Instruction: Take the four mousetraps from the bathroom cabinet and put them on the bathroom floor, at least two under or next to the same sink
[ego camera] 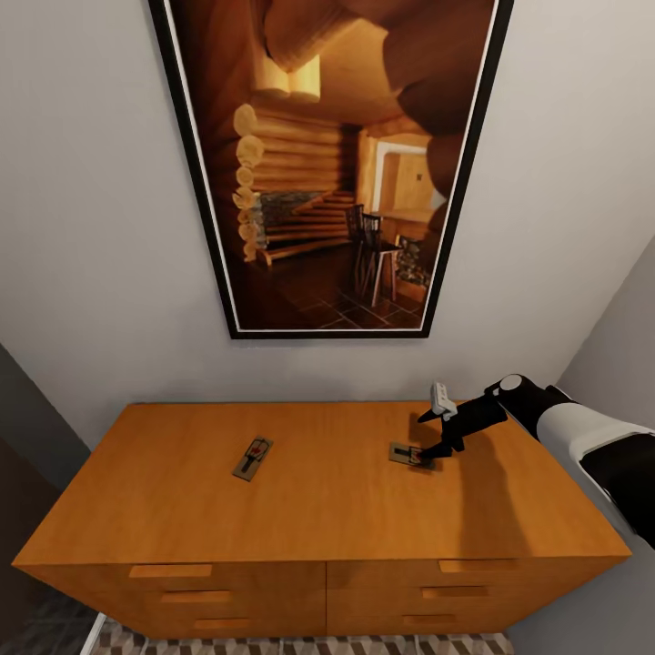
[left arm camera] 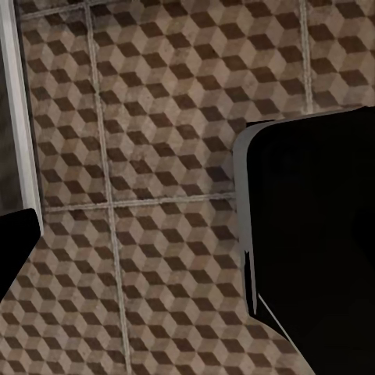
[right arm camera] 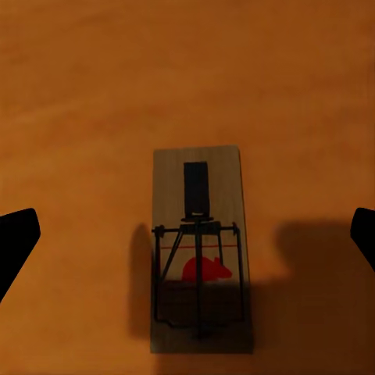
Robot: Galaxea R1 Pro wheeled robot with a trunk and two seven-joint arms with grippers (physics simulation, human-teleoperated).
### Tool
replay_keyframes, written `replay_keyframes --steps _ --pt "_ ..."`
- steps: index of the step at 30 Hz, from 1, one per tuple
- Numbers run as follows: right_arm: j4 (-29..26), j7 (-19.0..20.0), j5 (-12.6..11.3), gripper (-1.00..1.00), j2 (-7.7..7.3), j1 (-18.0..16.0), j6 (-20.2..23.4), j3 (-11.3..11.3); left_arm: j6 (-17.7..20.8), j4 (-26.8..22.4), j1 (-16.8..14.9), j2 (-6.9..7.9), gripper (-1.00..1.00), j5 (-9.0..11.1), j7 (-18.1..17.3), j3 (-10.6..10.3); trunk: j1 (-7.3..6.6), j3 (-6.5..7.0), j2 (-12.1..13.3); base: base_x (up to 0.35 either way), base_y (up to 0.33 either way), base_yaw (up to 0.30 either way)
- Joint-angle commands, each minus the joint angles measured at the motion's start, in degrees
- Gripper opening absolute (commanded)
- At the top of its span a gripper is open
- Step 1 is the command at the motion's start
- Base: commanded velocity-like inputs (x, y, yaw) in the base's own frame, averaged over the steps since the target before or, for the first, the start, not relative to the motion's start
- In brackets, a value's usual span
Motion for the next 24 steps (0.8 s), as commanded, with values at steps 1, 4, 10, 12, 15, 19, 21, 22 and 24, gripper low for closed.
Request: replay_keyframes --steps 1,4,10,12,15,19,21,22,24 --pt "-0.1 0.1 0.6 1.0 -0.02 0.0 -0.3 -0.4 -0.3 0.1 -0.1 -0.02 1.0 0.4 0.1 -0.5 0.03 -0.11 -0.1 0.0 0.0 0.0" --pt "-0.1 0.1 0.6 1.0 -0.02 0.0 -0.3 -0.4 -0.3 0.1 -0.1 -0.02 1.0 0.4 0.1 -0.5 0.03 -0.22 -0.1 0.0 0.0 0.0" --pt "-0.1 0.1 0.6 1.0 -0.02 0.0 -0.3 -0.4 -0.3 0.1 -0.1 -0.02 1.0 0.4 0.1 -0.5 0.03 -0.64 -0.1 0.0 0.0 0.0" --pt "-0.1 0.1 0.6 1.0 -0.02 0.0 -0.3 -0.4 -0.3 0.1 -0.1 -0.02 1.0 0.4 0.1 -0.5 0.03 -0.79 -0.1 0.0 0.0 0.0" --pt "0.0 0.1 0.6 1.0 -0.02 0.0 -0.3 -0.4 -0.3 0.1 -0.1 -0.02 1.0 0.5 0.1 -0.5 0.03 -1.03 -0.1 0.0 0.0 0.0" --pt "0.0 0.1 0.6 1.0 -0.02 0.0 -0.3 -0.4 -0.3 0.1 -0.1 -0.02 1.0 0.4 0.1 -0.5 0.03 -1.35 -0.1 0.0 0.0 0.0" --pt "0.0 0.1 0.6 1.0 -0.02 0.0 -0.3 -0.4 -0.3 0.1 -0.1 -0.02 1.0 0.4 0.1 -0.5 0.03 -1.51 -0.1 0.0 0.0 0.0" --pt "0.0 0.1 0.6 1.0 -0.02 0.0 -0.3 -0.4 -0.3 0.1 -0.1 -0.02 1.0 0.4 0.1 -0.5 0.03 -1.6 -0.1 0.0 0.0 0.0" --pt "0.0 0.0 0.6 1.0 -0.02 0.0 -0.3 -0.4 -0.3 0.1 -0.1 -0.02 1.0 0.4 0.1 -0.5 0.03 -1.76 -0.1 0.0 0.0 0.0"
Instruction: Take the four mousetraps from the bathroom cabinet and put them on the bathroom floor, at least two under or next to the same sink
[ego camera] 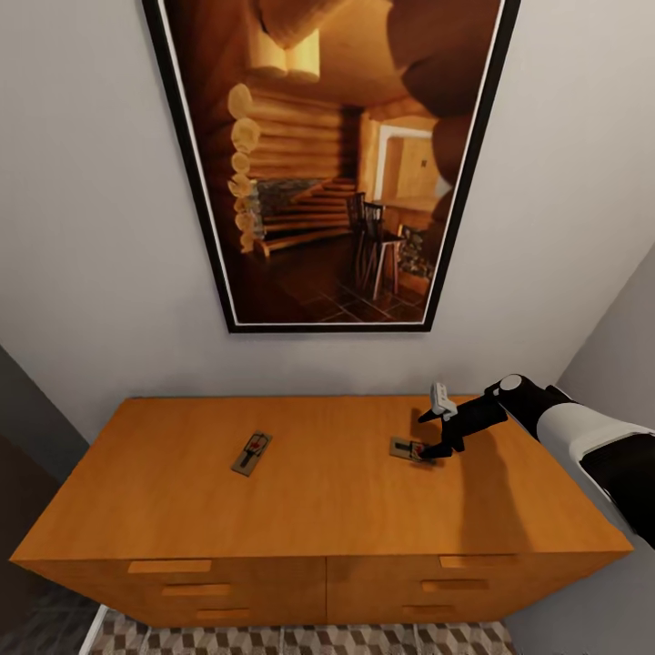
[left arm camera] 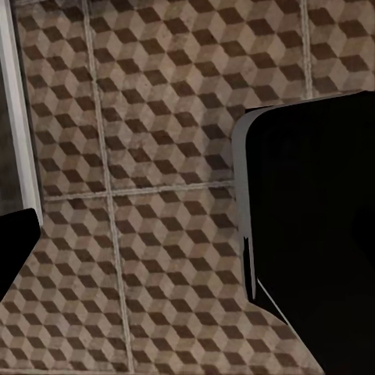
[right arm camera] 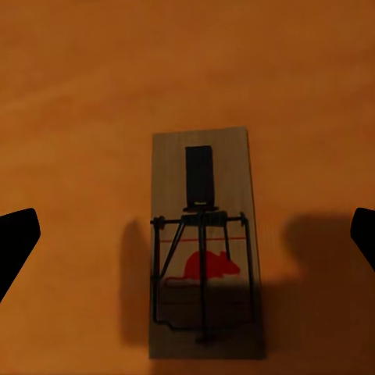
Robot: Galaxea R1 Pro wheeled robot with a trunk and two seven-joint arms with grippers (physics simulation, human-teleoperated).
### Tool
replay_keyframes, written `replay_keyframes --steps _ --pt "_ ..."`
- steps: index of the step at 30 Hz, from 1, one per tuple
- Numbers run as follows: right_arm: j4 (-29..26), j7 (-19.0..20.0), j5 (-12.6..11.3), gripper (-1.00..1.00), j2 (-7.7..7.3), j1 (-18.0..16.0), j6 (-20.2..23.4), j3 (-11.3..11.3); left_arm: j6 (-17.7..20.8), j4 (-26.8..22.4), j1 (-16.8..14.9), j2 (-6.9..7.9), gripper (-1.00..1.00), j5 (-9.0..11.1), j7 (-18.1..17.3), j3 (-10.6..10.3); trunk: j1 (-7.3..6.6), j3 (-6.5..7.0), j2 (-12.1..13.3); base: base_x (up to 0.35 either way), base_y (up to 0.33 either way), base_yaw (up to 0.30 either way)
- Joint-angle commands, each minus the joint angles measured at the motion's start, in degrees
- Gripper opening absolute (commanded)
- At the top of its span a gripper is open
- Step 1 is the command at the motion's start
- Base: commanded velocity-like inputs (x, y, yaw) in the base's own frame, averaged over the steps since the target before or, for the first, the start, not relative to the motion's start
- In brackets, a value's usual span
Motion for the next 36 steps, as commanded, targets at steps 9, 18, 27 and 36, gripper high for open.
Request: replay_keyframes --steps 9,18,27,36 --pt "-0.1 0.1 0.6 1.0 -0.02 0.5 -0.3 -0.5 -0.3 0.1 -0.1 -0.03 1.0 0.4 0.1 -0.5 0.03 -0.83 -0.1 0.0 0.0 0.0" --pt "-0.1 0.1 0.6 1.0 -0.02 0.8 -0.3 -0.4 -0.3 0.1 -0.1 -0.03 1.0 0.4 0.1 -0.5 0.03 -1.56 -0.1 0.0 0.0 0.0" --pt "-0.1 0.0 0.6 1.0 -0.02 0.8 -0.3 -0.5 -0.3 0.1 -0.1 -0.03 1.0 0.4 0.1 -0.5 0.03 -2.29 -0.1 0.0 0.0 0.0" --pt "-0.1 0.0 0.6 1.0 -0.02 0.8 -0.3 -0.5 -0.3 0.1 -0.1 -0.03 1.0 0.4 0.1 -0.5 0.03 -2.93 -0.1 0.0 0.0 0.0"
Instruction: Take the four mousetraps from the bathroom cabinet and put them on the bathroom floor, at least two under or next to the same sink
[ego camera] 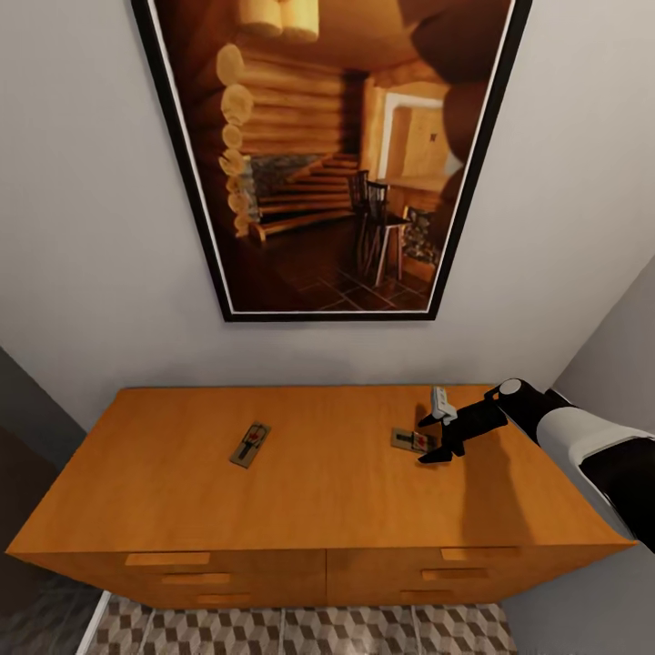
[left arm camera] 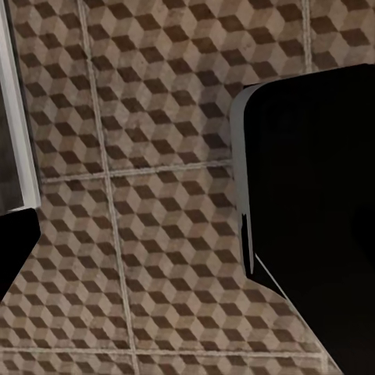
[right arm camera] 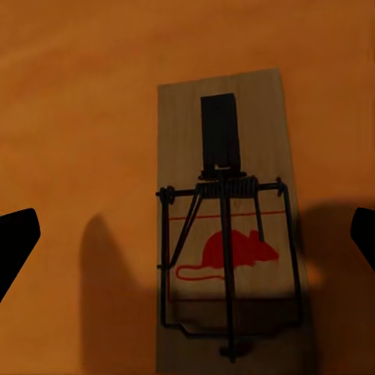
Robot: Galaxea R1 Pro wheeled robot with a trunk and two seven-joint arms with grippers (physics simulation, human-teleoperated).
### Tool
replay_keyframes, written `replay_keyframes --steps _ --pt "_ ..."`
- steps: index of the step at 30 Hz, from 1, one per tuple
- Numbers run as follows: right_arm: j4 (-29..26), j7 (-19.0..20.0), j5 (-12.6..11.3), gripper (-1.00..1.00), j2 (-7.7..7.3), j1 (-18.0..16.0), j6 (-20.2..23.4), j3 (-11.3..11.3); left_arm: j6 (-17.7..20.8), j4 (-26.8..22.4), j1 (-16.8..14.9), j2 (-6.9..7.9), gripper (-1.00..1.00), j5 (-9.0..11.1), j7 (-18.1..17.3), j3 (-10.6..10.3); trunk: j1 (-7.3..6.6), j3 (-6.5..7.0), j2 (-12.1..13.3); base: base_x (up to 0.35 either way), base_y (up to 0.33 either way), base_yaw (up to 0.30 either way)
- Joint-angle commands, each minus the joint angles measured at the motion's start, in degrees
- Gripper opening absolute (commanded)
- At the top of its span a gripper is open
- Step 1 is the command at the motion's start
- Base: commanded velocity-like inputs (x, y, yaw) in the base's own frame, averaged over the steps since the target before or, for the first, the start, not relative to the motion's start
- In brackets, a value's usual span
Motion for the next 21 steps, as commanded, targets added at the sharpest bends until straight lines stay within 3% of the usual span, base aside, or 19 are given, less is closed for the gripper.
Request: replay_keyframes --steps 1,21 --pt "-0.1 0.1 0.6 1.0 -0.02 0.0 -0.3 -0.4 -0.3 0.1 -0.1 -0.03 1.0 0.4 0.1 -0.5 0.03 -0.13 -0.1 0.0 0.0 0.0" --pt "-0.1 0.1 0.6 1.0 -0.09 0.0 -0.3 -0.4 -0.3 0.1 -0.1 -0.72 1.0 0.4 0.1 -0.5 0.03 -0.19 -0.1 0.0 0.0 0.0"
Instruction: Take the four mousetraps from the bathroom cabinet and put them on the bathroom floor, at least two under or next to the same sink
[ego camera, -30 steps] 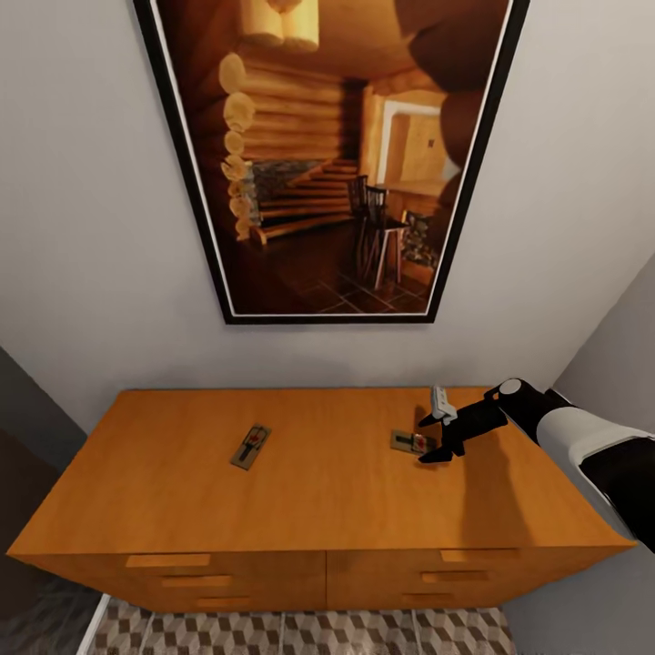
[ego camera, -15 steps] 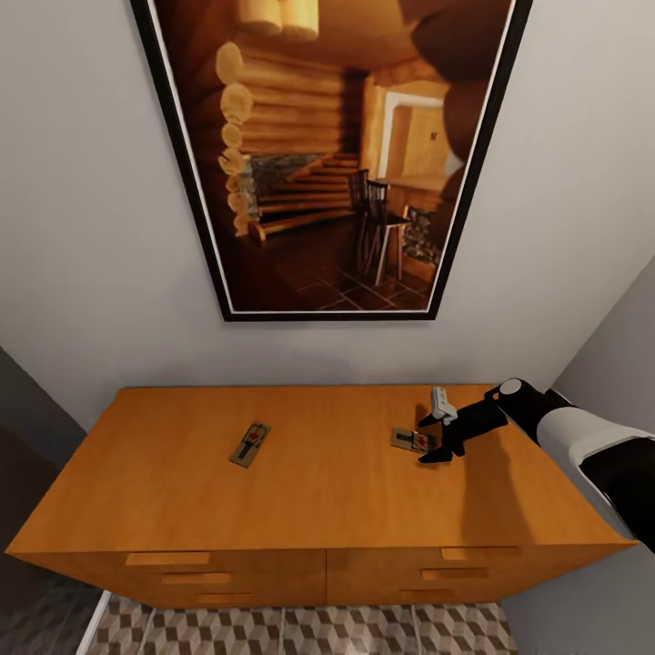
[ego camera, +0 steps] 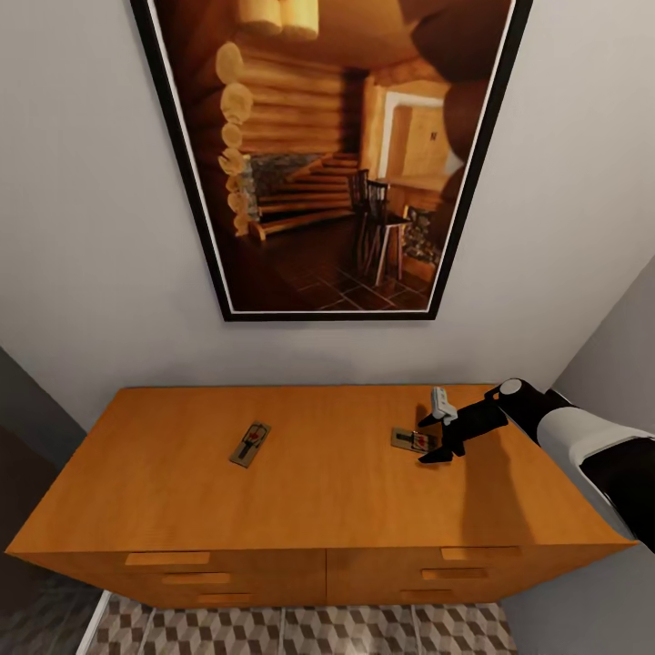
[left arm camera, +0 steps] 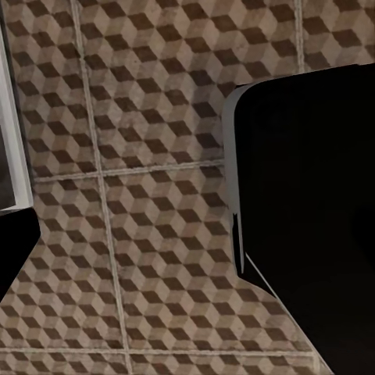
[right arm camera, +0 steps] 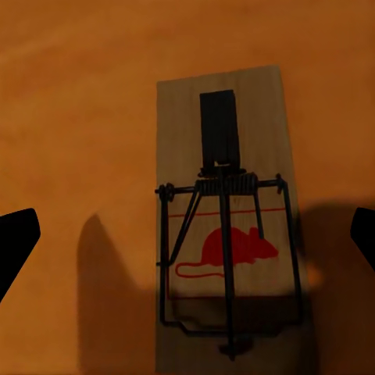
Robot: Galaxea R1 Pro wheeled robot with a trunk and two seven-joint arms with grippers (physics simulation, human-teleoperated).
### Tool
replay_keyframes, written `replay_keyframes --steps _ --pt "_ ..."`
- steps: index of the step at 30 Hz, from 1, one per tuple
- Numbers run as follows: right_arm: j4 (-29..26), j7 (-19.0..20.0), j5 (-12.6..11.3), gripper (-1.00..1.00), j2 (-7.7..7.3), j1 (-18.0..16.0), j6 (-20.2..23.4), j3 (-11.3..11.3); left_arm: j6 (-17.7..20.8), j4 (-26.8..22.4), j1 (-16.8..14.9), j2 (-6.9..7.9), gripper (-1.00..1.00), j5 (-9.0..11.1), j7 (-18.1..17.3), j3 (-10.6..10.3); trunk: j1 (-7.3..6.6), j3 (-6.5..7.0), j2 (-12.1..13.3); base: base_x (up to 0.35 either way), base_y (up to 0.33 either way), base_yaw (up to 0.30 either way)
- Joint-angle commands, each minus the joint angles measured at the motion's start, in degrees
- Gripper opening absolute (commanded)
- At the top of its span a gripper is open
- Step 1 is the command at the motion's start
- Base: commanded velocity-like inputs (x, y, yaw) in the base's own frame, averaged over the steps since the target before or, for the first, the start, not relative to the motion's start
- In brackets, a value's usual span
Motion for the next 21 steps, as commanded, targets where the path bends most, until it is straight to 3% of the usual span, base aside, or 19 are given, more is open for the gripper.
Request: replay_keyframes --steps 1,21 --pt "-0.1 0.1 0.6 1.0 0.0 0.0 -0.3 -0.4 -0.3 0.1 -0.1 -0.03 1.0 0.4 0.1 -0.5 0.03 -0.1 -0.1 0.0 0.0 0.0" --pt "0.0 0.1 0.6 1.0 0.05 0.0 -0.3 -0.4 -0.3 0.1 -0.1 -0.03 1.0 0.4 0.1 -0.5 0.03 -0.5 -0.1 0.0 0.0 0.0"
